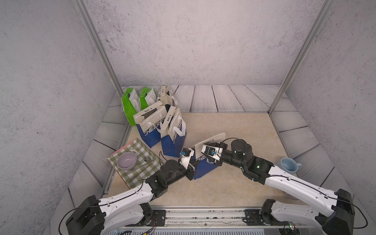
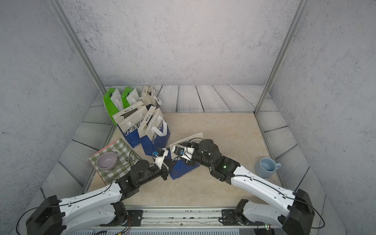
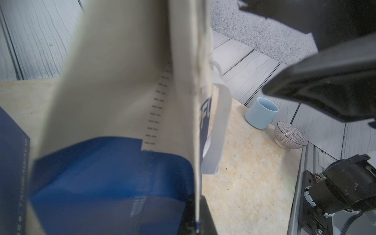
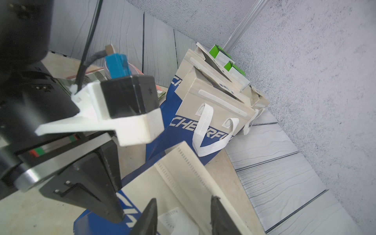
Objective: Open the takeout bag
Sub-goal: Open the takeout bag at the center of the board.
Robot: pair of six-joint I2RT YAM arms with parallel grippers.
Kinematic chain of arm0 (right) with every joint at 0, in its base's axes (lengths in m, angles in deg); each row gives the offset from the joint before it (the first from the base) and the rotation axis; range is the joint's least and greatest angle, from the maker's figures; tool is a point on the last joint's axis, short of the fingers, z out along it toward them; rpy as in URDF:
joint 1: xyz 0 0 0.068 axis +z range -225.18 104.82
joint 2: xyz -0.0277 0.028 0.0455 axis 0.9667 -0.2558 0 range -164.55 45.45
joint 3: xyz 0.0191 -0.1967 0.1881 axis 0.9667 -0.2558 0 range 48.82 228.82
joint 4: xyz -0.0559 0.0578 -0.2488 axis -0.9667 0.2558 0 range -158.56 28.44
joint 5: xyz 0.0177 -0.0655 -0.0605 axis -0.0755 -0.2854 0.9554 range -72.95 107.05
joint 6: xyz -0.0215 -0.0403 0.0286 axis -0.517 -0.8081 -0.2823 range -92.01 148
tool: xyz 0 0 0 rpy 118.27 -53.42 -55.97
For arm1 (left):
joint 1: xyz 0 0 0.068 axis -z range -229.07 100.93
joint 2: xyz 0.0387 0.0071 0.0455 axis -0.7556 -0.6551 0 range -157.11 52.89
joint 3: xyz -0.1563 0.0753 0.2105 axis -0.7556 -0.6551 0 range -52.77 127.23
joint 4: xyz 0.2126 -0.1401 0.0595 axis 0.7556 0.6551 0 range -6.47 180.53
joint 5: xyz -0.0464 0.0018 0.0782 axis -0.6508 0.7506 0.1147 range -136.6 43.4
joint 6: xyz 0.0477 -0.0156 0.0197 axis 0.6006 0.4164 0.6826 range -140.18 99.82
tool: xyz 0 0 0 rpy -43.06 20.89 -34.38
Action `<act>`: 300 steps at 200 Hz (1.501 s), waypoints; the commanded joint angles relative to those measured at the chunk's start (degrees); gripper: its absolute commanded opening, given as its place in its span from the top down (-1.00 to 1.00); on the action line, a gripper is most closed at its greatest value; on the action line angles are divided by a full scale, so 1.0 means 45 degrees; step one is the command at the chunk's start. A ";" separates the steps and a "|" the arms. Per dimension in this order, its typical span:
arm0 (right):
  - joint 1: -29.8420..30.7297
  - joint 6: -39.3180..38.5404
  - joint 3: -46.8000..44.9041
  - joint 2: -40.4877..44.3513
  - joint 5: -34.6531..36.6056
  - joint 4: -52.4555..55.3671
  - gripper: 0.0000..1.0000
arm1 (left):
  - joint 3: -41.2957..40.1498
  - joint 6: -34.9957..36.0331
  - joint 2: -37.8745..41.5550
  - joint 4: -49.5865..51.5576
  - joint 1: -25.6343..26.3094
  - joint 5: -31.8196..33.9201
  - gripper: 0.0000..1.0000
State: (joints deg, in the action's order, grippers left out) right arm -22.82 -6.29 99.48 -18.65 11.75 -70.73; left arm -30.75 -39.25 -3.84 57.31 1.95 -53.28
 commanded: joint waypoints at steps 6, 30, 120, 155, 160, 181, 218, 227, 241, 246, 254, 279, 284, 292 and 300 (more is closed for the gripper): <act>0.0443 -0.1152 -0.0249 -0.0338 0.1488 -0.1458 0.16 | 0.0694 -0.0228 0.0117 -0.0013 0.0060 0.0078 1.00; 0.0550 -0.1482 -0.0416 -0.0458 0.1839 -0.1753 0.19 | 0.0750 -0.0444 0.0275 -0.0014 0.0057 -0.0016 1.00; 0.0706 -0.2211 -0.0899 -0.0859 0.2582 -0.2770 0.21 | 0.1385 -0.0732 0.0439 0.0543 0.0067 -0.0464 1.00; 0.0728 -0.2284 -0.1128 -0.1044 0.3057 -0.4008 0.24 | 0.1474 -0.0757 0.0405 0.0631 0.0076 -0.0627 1.00; 0.0729 -0.2332 -0.1177 -0.1096 0.3107 -0.4256 0.24 | 0.1474 -0.0750 0.0400 0.0631 0.0067 -0.0645 1.00; 0.0741 -0.2440 -0.1031 -0.1349 0.3131 -0.4342 0.25 | 0.1549 -0.0754 0.0434 0.0795 0.0059 -0.0622 1.00; 0.0751 -0.2299 -0.1099 -0.1514 0.3092 -0.4625 0.30 | 0.1610 -0.0653 0.0448 0.0921 0.0086 -0.0644 1.00; 0.0760 -0.2242 -0.1094 -0.1526 0.3163 -0.4701 0.34 | 0.1599 -0.0664 0.0439 0.0943 0.0083 -0.0660 1.00; 0.0753 -0.2115 -0.1063 -0.1518 0.3247 -0.4756 0.42 | 0.1572 -0.0652 0.0420 0.0919 0.0086 -0.0704 1.00; 0.0747 -0.2061 -0.1072 -0.1518 0.3267 -0.4797 0.46 | 0.1571 -0.0659 0.0419 0.0922 0.0085 -0.0722 1.00; 0.0761 -0.1986 -0.1065 -0.1518 0.3251 -0.4827 0.51 | 0.1571 -0.0631 0.0411 0.0924 0.0084 -0.0723 1.00; 0.0762 -0.1748 -0.0942 -0.1538 0.3185 -0.4772 0.61 | 0.1552 -0.0593 0.0380 0.0924 0.0077 -0.0705 1.00; 0.0760 -0.1706 -0.0913 -0.1555 0.3216 -0.4752 0.64 | 0.1552 -0.0589 0.0372 0.0924 0.0084 -0.0722 1.00; 0.0760 -0.1624 -0.0875 -0.1557 0.3277 -0.4733 0.72 | 0.1551 -0.0596 0.0357 0.0924 0.0086 -0.0726 1.00; 0.0759 -0.1546 -0.0860 -0.1539 0.3325 -0.4733 0.81 | 0.1552 -0.0616 0.0372 0.0924 0.0087 -0.0748 1.00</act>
State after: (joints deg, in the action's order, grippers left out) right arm -19.46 -15.27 94.78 -25.23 25.17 -90.25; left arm -25.90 -42.51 -3.28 64.02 1.95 -54.52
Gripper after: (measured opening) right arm 0.150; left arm 0.047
